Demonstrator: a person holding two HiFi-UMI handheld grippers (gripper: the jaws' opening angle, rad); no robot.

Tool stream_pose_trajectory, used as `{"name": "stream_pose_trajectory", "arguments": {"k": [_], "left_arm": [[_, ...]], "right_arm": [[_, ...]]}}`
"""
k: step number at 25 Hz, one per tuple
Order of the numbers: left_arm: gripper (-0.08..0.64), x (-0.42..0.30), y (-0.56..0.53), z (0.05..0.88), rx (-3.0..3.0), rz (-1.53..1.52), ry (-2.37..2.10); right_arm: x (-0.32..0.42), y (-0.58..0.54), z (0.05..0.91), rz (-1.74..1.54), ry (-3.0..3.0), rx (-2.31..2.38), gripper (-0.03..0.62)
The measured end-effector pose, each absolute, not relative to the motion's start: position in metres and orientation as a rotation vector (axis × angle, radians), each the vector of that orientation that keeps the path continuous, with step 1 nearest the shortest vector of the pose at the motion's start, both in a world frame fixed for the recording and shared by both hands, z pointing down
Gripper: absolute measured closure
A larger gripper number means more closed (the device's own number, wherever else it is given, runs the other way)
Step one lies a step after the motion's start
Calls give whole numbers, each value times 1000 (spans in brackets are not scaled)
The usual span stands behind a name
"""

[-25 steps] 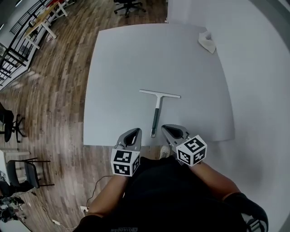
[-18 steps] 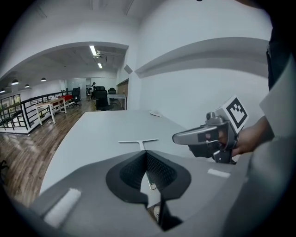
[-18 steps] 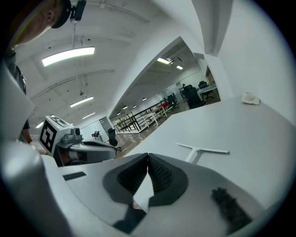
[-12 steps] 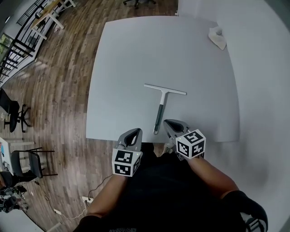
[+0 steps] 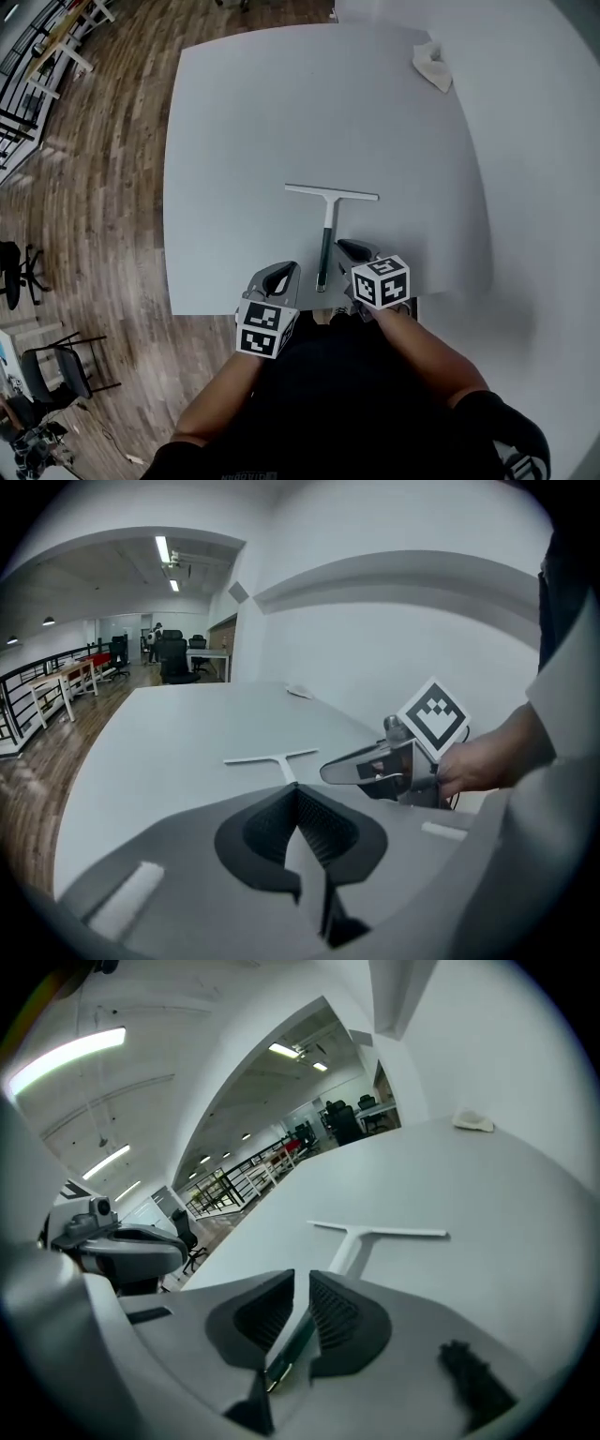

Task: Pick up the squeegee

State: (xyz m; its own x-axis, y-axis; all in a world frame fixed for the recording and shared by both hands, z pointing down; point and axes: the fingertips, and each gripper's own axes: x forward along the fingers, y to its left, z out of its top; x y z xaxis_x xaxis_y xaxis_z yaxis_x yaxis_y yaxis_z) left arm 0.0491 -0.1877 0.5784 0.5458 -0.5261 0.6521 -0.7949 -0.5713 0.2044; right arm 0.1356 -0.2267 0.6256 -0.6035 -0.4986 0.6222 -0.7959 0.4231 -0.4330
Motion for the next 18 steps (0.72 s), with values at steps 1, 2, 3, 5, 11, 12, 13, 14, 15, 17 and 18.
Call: {"name": "stream_pose_trajectory", "arguments": {"k": [1, 2, 3, 5, 11, 12, 13, 14, 15, 17, 18], "left_arm": [[554, 44, -192, 583, 2295, 754, -1061], [552, 39, -196, 588, 2285, 763, -1060], [552, 34, -201, 592, 2275, 769, -1064], [552, 24, -211, 599, 2255, 771, -1072], [552, 11, -222, 615, 2235, 775, -1041], [552, 10, -222, 616, 2229, 774, -1035], [552, 9, -222, 618, 2223, 768, -1033], [552, 8, -223, 619, 2218, 759, -1034], [554, 7, -224, 619, 2217, 750, -1035], [552, 4, -226, 620, 2213, 744, -1036], [552, 2, -227, 620, 2210, 744, -1037]], "right_arm": [[136, -231, 631, 1012, -2261, 1117, 546], [135, -235, 637, 1012, -2239, 1127, 532], [135, -239, 642, 1016, -2217, 1135, 523], [135, -247, 653, 1040, -2172, 1155, 501], [133, -264, 683, 1249, -2058, 1236, 463], [133, -266, 687, 1271, -2042, 1248, 460], [132, -268, 690, 1284, -2027, 1257, 459], [132, -269, 694, 1292, -2010, 1264, 459], [131, -269, 698, 1300, -1991, 1272, 459], [130, -270, 704, 1322, -1961, 1281, 459], [129, -271, 707, 1331, -1953, 1284, 459]]}}
